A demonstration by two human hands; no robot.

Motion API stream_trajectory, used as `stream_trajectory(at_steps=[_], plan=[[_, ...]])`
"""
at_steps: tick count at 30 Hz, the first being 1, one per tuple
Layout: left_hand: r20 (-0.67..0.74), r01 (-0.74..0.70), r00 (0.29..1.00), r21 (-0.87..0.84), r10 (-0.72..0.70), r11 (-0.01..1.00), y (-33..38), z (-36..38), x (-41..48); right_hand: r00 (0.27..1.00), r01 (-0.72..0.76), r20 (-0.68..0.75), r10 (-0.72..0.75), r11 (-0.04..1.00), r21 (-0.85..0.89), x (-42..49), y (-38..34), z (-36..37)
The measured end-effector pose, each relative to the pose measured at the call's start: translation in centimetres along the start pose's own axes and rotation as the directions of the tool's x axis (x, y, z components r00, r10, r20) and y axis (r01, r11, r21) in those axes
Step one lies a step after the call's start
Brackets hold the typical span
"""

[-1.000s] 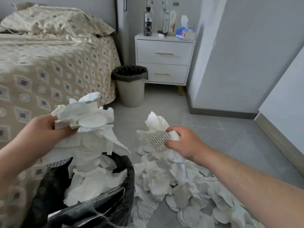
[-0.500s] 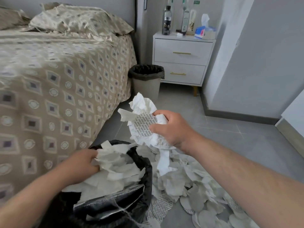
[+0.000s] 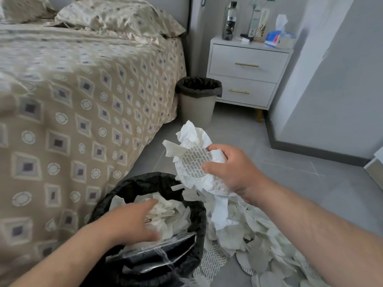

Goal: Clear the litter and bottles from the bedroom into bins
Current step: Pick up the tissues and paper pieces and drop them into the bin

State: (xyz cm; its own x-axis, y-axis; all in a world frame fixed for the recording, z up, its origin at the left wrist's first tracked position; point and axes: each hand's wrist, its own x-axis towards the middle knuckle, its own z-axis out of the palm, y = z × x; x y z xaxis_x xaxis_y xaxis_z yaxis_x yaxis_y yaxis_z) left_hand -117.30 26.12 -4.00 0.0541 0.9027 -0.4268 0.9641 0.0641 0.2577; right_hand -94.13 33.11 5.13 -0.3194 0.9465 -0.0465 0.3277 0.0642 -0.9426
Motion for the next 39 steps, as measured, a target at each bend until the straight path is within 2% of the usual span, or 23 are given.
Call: stream_trajectory(at_steps=[3,6,13,15,19,21,23,24,26,28,32,36,39], plan=[[-0.204,0.026,0.978,-0.129,-0.052,0.991,-1.5,-2.4,-1.0,1.0,0.0,-0.004,0.0,1.0,0.003,0.4,0.2,0.6],[-0.371,0.023,0.921,-0.252,-0.119,0.967,-3.7,-3.0,-0.6,1.0,0.011,0.022,-0.012,0.999,0.047,0.8,0.3,1.8],[-0.408,-0.109,0.904,-0.513,-0.13,0.851,-4.7,-0.8,0.7,0.997,0.019,0.078,-0.02,1.0,0.015,1.3,1.5,6.1],[-0.424,-0.141,0.891,-0.596,-0.161,0.79,-5.1,-0.4,1.1,0.995,0.019,0.094,-0.018,1.0,-0.01,1.5,2.2,7.4],[-0.433,-0.182,0.856,-0.764,-0.283,0.619,-5.5,0.2,1.7,0.989,0.044,0.147,0.003,0.948,-0.315,1.4,3.9,9.9],[-0.418,-0.163,0.852,-0.784,-0.315,0.599,-6.2,0.6,1.9,0.973,0.032,0.22,0.067,0.907,-0.419,1.2,4.6,10.9],[-0.426,-0.175,0.847,-0.789,-0.318,0.589,-6.6,0.9,2.1,0.922,0.034,0.344,0.178,0.847,-0.53,0.9,5.1,11.7],[-0.428,-0.178,0.843,-0.793,-0.325,0.583,-6.6,1.0,2.1,0.891,0.075,0.399,0.217,0.796,-0.601,0.8,5.4,12.0],[-0.423,-0.171,0.846,-0.791,-0.324,0.587,-6.7,1.1,2.2,0.872,0.19,0.44,0.215,0.679,-0.709,0.2,5.3,12.0],[-0.419,-0.169,0.857,-0.779,-0.3,0.604,-6.8,1.1,2.1,0.846,0.289,0.494,0.198,0.609,-0.739,-0.5,4.7,11.4],[-0.439,-0.18,0.854,-0.753,-0.28,0.633,-6.8,1.2,2.2,0.727,0.328,0.591,0.349,0.58,-0.746,-1.5,4.5,10.5],[-0.449,-0.171,0.844,-0.744,-0.293,0.646,-6.4,1.1,2.2,0.69,0.32,0.608,0.393,0.588,-0.743,-0.7,6.3,11.9],[-0.458,-0.177,0.84,-0.738,-0.29,0.651,-6.3,1.0,2.2,0.687,0.295,0.607,0.399,0.611,-0.734,-0.3,7.5,12.7]])
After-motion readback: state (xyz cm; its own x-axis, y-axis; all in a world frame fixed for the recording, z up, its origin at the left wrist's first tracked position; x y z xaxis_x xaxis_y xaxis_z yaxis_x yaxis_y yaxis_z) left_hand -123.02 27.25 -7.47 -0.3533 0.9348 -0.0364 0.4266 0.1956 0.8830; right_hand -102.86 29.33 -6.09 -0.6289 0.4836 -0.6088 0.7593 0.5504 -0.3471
